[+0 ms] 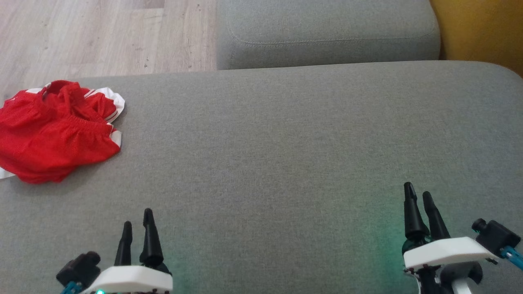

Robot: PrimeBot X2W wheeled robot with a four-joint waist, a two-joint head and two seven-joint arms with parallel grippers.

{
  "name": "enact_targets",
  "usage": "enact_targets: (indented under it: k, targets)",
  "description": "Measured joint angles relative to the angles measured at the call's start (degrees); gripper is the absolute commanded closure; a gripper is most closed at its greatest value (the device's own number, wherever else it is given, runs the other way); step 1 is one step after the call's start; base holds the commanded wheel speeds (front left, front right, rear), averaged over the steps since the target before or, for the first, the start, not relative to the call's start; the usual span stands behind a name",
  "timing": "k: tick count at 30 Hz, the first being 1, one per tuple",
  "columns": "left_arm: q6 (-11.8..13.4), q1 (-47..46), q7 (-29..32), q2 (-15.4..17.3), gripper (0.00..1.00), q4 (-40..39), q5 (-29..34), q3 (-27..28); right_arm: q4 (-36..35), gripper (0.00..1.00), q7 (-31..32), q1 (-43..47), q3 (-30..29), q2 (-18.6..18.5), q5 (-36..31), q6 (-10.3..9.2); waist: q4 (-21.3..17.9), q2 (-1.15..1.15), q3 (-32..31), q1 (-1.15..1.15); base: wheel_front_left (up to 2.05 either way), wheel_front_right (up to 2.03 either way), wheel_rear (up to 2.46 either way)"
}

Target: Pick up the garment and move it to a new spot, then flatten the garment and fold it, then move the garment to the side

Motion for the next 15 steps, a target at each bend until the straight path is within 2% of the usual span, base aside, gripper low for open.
enact_targets:
  k: [15]
  targets:
    - [1.1, 0.0, -2.8, 0.0, 0.00, 0.6, 10.5, -2.7, 1.0, 0.00, -2.7, 0.0, 2.3, 0.0, -11.5, 0.00, 0.2, 0.00, 0.0, -0.01, 0.00, 0.00, 0.00]
